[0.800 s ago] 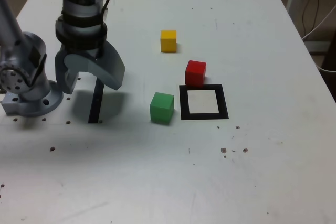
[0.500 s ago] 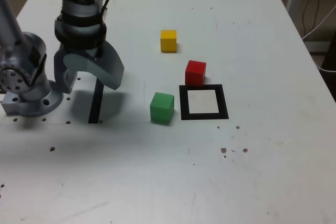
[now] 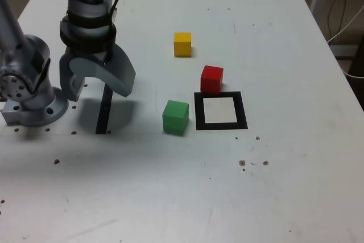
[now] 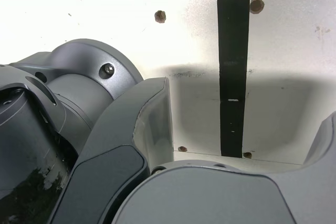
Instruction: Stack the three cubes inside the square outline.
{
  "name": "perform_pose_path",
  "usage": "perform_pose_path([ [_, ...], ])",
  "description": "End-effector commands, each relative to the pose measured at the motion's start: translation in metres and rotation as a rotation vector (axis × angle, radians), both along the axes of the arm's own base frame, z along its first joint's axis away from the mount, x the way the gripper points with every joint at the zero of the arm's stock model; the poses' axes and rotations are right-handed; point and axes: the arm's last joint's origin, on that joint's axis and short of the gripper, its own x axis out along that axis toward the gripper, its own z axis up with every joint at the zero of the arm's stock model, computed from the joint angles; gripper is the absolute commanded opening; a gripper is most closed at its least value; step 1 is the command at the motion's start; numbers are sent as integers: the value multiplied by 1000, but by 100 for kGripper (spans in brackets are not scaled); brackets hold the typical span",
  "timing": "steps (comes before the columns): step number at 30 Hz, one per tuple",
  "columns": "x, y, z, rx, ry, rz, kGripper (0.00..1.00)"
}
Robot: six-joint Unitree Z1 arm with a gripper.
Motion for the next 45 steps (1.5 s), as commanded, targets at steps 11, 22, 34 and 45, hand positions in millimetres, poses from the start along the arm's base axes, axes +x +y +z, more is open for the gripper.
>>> perform_pose_path([
  [11, 28, -1, 27, -2, -43, -6, 99],
  [22, 78, -3, 55, -8, -69, -31, 99],
  [34, 132, 7, 56, -13, -65, -53, 99],
  [45, 176, 24, 45, -2, -55, -88, 99],
])
